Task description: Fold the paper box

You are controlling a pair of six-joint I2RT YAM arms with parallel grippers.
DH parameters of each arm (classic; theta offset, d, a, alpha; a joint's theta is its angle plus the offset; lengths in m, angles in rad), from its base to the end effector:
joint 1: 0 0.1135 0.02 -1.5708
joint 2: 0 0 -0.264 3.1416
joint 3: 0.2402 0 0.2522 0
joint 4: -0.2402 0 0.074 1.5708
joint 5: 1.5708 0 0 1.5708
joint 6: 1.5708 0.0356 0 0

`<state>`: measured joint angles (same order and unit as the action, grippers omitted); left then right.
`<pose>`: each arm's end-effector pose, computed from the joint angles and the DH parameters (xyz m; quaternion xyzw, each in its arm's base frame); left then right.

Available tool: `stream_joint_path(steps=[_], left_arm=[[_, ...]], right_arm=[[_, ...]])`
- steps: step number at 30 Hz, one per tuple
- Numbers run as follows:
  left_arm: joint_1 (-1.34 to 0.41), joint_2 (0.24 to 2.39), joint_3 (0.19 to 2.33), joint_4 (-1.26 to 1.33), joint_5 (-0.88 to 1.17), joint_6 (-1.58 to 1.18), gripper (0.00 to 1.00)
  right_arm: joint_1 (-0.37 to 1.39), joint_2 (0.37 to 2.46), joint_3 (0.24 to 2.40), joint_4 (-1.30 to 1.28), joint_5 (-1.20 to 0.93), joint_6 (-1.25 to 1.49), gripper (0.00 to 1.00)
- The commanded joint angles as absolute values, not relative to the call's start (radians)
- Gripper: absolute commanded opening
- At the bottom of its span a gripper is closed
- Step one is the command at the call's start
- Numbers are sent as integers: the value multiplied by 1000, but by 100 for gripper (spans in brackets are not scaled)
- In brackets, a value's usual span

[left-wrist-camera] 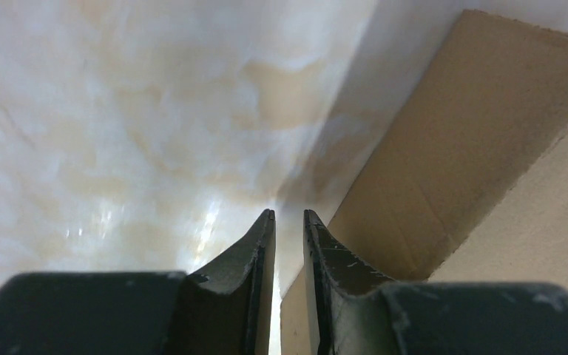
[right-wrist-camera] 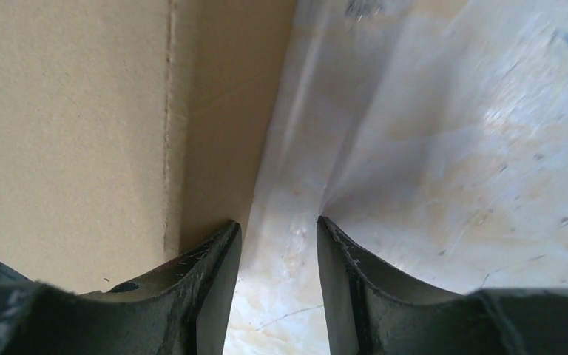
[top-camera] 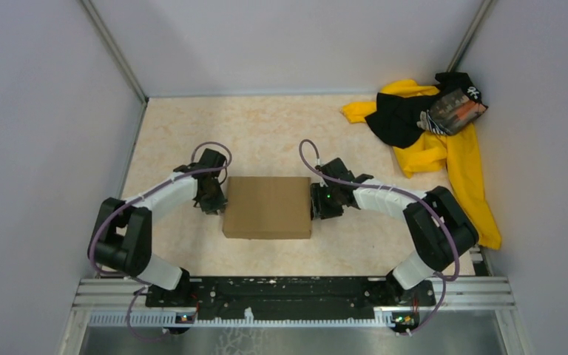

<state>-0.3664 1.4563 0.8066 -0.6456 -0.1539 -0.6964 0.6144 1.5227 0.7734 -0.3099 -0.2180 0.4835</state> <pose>0.2362 -0.0848 0.1703 -0.1726 0.9725 -0.0037 0.1566 0.2250 0.1681 0.1594 -0.0904 0.9579 0.2210 0.1596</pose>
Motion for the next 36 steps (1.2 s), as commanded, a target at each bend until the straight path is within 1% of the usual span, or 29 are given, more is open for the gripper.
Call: stream_joint_path(steps=[1, 6, 15, 19, 21, 23, 26, 27, 28, 29, 30, 32, 33, 36], left_arm=[[-394, 1602, 939, -443, 37, -665, 27], [-394, 1764, 1079, -371, 116, -635, 28], [-392, 2066, 1428, -354, 219, -604, 28], [-373, 2142, 1537, -348, 259, -580, 29], [-360, 2145, 1550, -331, 294, -573, 30], [-352, 2127, 1534, -326, 302, -567, 34], [-340, 2082, 1484, -362, 296, -556, 49], [-335, 2050, 1455, -367, 294, -553, 57], [-329, 2021, 1418, -364, 295, -552, 71], [-322, 1992, 1378, -356, 296, -552, 93], [-315, 1960, 1340, -338, 298, -550, 98], [-297, 1909, 1284, -311, 298, -536, 99], [-290, 1887, 1268, -307, 290, -522, 99], [-275, 1804, 1268, -349, 229, -468, 99]], right_arm=[[602, 1610, 913, -147, -330, 492, 46], [502, 1731, 1058, -203, -364, 419, 46], [359, 1956, 1383, -270, -399, 333, 46], [335, 2062, 1527, -311, -397, 299, 46], [325, 2097, 1578, -341, -399, 282, 46], [316, 2100, 1592, -366, -397, 269, 46], [295, 2063, 1557, -396, -375, 264, 47], [291, 2045, 1543, -422, -354, 259, 48], [288, 2023, 1527, -449, -325, 251, 50], [286, 1997, 1509, -477, -284, 247, 60], [283, 1966, 1489, -495, -245, 242, 68], [277, 1892, 1434, -502, -192, 227, 96], [272, 1855, 1405, -492, -178, 217, 98], [268, 1718, 1329, -440, -151, 168, 99]])
